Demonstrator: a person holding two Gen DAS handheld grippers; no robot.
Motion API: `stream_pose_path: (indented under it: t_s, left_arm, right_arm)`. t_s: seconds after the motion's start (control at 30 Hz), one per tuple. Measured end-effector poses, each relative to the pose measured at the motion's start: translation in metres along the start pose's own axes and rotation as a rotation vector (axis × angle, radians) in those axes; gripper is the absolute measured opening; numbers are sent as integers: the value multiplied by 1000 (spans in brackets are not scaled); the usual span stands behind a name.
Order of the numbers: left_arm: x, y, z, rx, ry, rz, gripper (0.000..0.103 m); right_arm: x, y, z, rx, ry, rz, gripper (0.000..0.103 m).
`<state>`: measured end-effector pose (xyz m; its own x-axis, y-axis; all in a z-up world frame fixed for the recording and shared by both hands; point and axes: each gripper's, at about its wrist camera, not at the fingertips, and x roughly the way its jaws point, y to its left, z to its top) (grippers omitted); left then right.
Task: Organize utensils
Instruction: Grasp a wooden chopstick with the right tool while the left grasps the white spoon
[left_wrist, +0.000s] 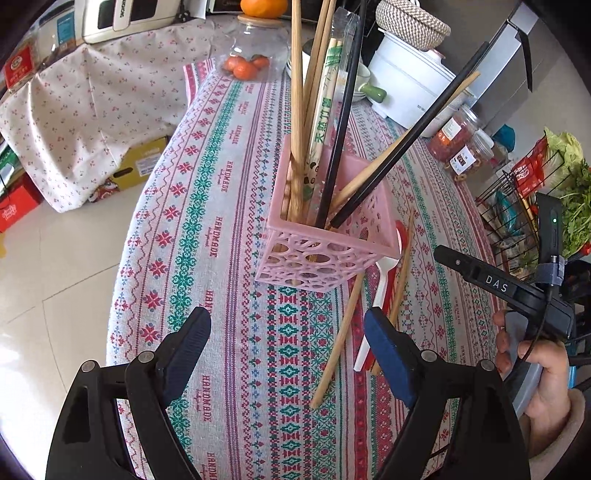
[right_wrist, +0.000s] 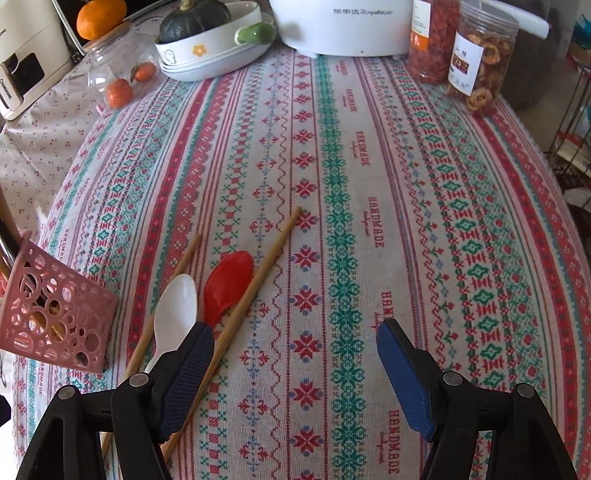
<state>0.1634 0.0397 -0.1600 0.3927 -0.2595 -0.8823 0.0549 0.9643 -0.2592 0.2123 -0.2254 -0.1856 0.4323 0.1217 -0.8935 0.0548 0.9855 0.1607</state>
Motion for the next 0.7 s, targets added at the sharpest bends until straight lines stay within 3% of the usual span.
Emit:
stream_pose_path:
  t_s: [0.2, 0.27, 0.5, 0.6, 0.67, 0.7]
  left_arm:
    - [6, -4, -2, 30, 18, 8, 87]
    - [6, -5, -2, 39, 17, 10, 87]
    - [7, -9, -6, 87, 13, 28, 87]
    - [7, -17, -8, 122, 11, 32, 87]
    - [5, -23, -11, 157, 4, 35, 87]
    - [4, -27, -13, 177, -5, 37, 87]
  right_arm:
    - [19, 5, 5, -11, 9, 49, 75]
    - [24, 10, 6, -28, 13, 54, 65]
    - [32, 22, 7, -96, -1, -1, 53]
    - [32, 24, 6, -130, 26, -39, 41]
    - [31, 23, 4, -167, 36, -69, 25]
    - [30, 20, 3, -163, 45, -67, 22]
